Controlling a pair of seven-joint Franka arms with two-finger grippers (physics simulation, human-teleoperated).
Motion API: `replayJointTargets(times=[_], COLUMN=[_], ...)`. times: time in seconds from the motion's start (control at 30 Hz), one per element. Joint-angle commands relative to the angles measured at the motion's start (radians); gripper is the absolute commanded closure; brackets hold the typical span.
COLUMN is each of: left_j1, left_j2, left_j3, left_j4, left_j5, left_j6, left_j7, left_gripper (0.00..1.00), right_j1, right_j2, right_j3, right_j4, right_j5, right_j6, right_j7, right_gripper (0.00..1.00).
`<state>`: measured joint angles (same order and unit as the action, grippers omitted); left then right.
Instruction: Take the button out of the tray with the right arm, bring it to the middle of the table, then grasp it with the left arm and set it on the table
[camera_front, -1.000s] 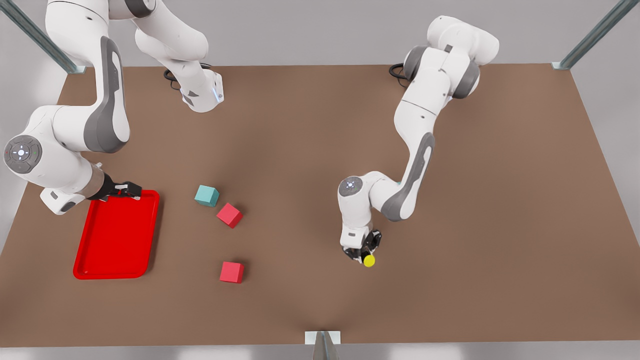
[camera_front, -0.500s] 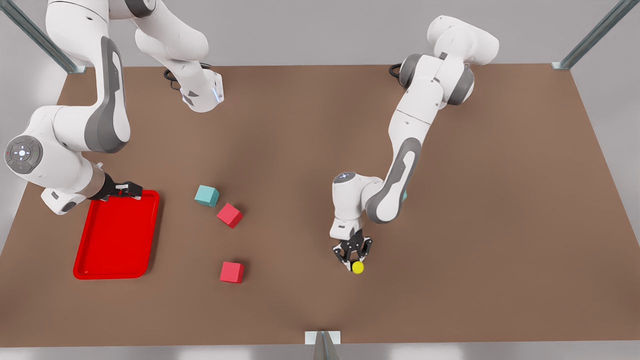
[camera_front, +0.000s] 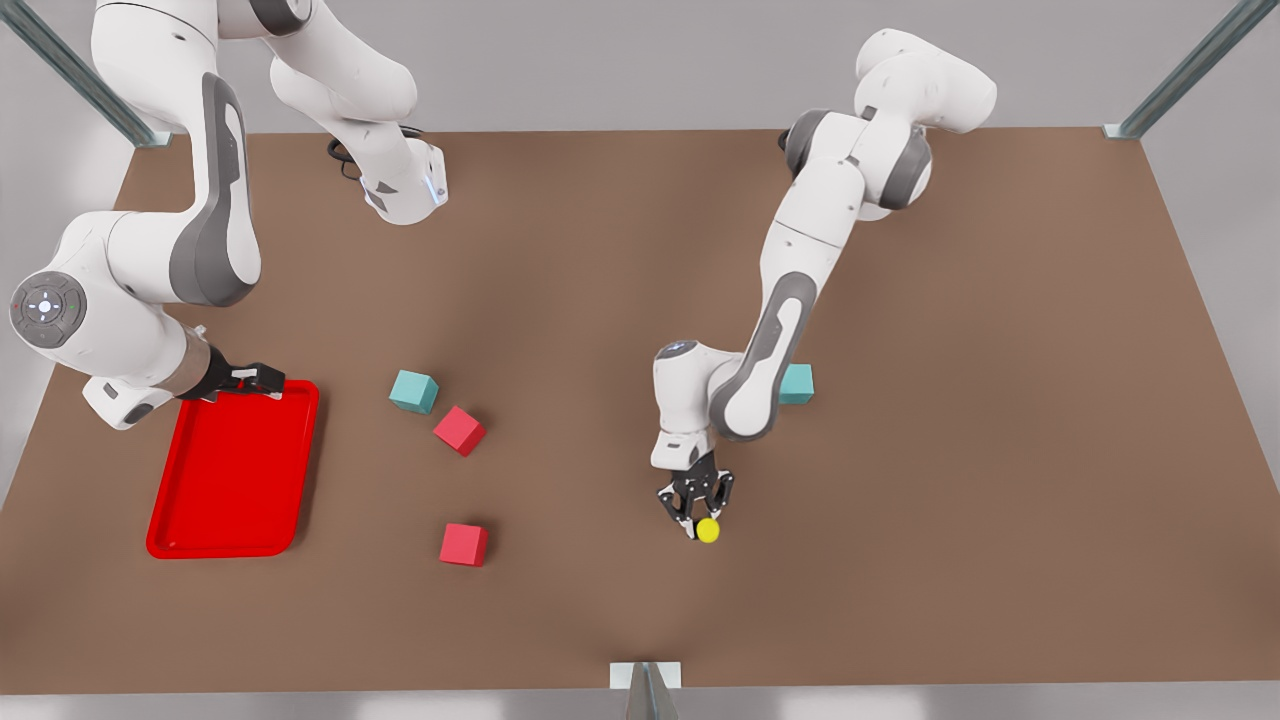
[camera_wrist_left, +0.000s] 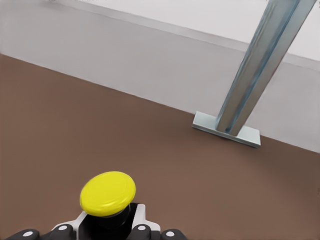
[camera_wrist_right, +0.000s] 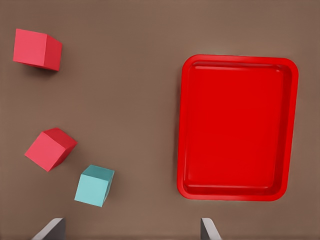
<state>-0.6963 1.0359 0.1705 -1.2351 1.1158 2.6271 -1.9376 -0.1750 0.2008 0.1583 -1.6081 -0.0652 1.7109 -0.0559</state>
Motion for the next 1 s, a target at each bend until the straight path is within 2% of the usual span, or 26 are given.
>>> replayJointTargets(times=[0.0, 0.6, 0.63, 0.7, 0.97], left_j1=[-0.012, -0.058, -0.057, -0.058, -0.063], left_j2=[0.001, 0.038, 0.038, 0.038, 0.03], left_j3=[0.014, 0.06, 0.06, 0.06, 0.057], left_j4=[-0.001, 0.0, 0.0, 0.0, 0.0], left_j5=[0.009, 0.039, 0.048, 0.058, 0.056], left_j6=[0.001, -0.006, -0.006, -0.007, -0.016], left_j7=[-0.168, -0.205, -0.205, -0.204, -0.204], left_gripper=[0.54, 0.52, 0.44, 0.0, 0.0], right_j1=[0.0, 0.0, 0.0, 0.002, 0.002], right_j2=[-0.001, 0.0, 0.0, 0.0, 0.0], right_j3=[0.0, 0.0, 0.001, 0.001, 0.0], right_j4=[0.0, -0.001, -0.001, -0.001, -0.001], right_j5=[0.001, 0.001, 0.001, 0.001, 0.001], right_j6=[0.0, 0.0, 0.0, 0.0, 0.0], right_j7=[-0.001, -0.001, -0.001, -0.001, -0.001], right_gripper=[0.0, 0.0, 0.0, 0.0, 0.0])
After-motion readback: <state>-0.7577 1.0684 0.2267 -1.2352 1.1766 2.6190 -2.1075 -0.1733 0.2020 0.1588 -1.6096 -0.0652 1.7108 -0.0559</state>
